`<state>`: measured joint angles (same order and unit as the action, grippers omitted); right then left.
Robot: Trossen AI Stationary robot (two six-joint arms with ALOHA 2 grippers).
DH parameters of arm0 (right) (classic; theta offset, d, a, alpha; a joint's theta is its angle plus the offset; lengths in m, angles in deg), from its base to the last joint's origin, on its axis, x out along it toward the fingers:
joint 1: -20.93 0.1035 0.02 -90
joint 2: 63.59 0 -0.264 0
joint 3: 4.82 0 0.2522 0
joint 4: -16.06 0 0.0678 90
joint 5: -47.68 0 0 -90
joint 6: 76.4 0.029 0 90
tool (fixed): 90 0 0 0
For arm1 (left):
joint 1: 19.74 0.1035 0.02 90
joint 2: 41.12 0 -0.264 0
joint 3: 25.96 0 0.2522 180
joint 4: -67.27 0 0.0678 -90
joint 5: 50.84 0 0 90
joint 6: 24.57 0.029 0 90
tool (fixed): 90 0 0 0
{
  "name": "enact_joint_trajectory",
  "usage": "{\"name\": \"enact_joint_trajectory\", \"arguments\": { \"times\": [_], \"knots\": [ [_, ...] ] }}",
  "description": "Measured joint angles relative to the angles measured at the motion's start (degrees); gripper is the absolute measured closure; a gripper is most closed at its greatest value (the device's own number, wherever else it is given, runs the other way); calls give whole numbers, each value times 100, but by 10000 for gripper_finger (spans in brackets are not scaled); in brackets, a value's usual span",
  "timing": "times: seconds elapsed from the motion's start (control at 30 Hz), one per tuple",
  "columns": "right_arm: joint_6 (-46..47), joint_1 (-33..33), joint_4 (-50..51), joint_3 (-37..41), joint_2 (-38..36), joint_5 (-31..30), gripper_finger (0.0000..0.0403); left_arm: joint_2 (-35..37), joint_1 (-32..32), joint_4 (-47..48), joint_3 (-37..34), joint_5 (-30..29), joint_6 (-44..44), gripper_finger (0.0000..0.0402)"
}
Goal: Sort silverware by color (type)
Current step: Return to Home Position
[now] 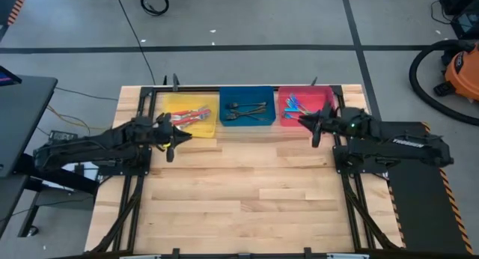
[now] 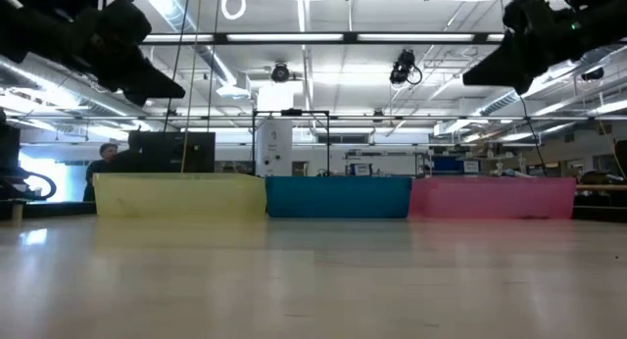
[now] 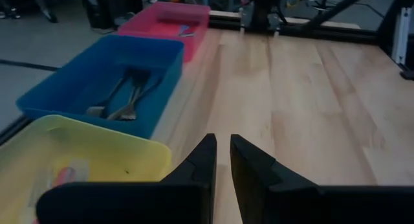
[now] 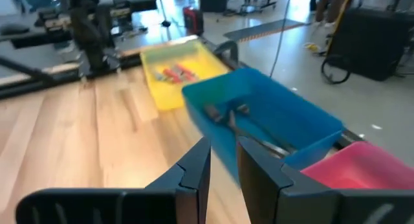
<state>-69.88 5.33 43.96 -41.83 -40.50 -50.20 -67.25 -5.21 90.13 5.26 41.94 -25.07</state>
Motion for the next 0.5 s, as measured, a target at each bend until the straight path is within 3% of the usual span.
{"name": "enact_joint_trajectory", "arguments": {
  "times": [0.5],
  "knots": [
    [-199, 782, -1291, 1507, -413, 97, 320, -7, -602, -783, -961, -28, 387, 358]
  ]
}}
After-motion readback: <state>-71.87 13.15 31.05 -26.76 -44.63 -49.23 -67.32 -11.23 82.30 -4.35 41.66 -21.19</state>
